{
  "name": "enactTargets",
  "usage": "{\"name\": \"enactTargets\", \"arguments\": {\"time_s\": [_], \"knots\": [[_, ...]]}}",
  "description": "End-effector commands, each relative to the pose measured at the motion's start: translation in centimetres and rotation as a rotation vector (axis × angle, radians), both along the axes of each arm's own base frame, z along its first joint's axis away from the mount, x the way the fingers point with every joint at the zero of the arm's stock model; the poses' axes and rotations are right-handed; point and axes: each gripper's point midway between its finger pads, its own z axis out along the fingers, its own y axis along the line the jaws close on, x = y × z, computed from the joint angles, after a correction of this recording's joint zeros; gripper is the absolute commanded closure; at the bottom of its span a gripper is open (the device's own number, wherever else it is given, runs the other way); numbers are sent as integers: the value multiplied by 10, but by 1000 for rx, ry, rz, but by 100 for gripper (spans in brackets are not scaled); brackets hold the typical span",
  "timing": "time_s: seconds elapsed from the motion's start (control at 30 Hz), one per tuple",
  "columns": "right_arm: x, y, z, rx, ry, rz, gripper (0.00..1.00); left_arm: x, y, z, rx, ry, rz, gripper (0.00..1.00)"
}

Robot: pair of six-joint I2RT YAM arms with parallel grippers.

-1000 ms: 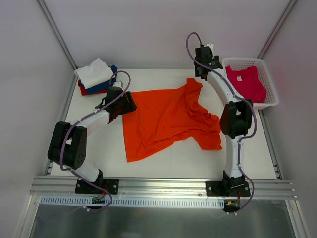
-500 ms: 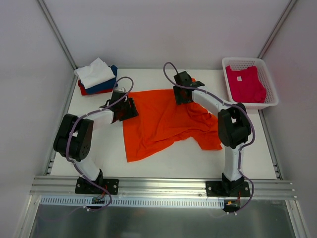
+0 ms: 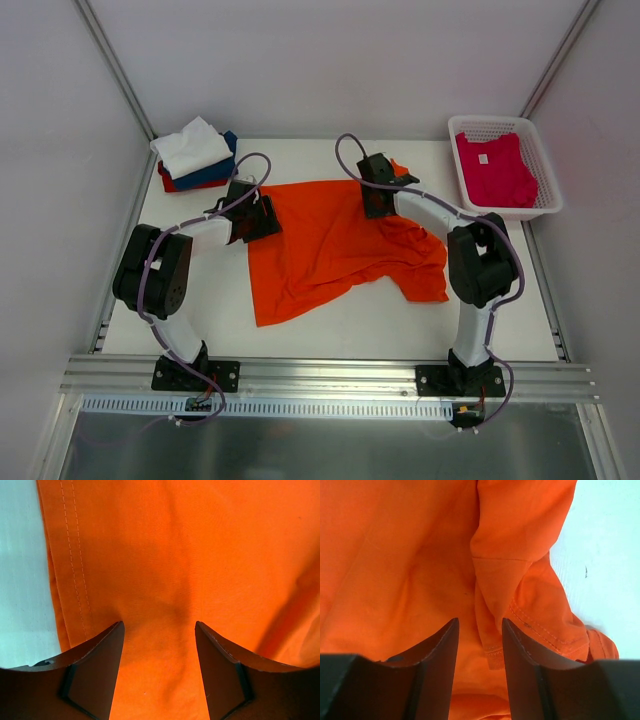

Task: Fold and stack the t-shirts
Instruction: Flatten the tshirt out

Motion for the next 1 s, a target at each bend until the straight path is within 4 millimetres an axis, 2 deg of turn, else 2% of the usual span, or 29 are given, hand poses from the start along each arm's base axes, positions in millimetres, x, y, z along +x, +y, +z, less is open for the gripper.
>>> {"name": "enactTargets", "arguments": {"time_s": [0.0,0.33,0.63,0.73,0.9,0.97], "knots": [[3,6,22,56,-62,-1,57,4,-6,9,-20,-9,-9,41],[3,-3,6,71,-42,-25,61,2,-4,9,-11,-9,-15,41],[12,-18,-8,102,-11,-57,78,1,-4,7,-2,-3,-22,41],[14,-22,-7,109,-12,-67,92,1,-4,8,-2,-5,-24,41],[14,-24,-11,112,-2,-70,100,1,-4,8,-3,-5,-23,41],[14,-25,-11,112,-2,-72,100,1,-4,7,-2,-2,-23,41]]}}
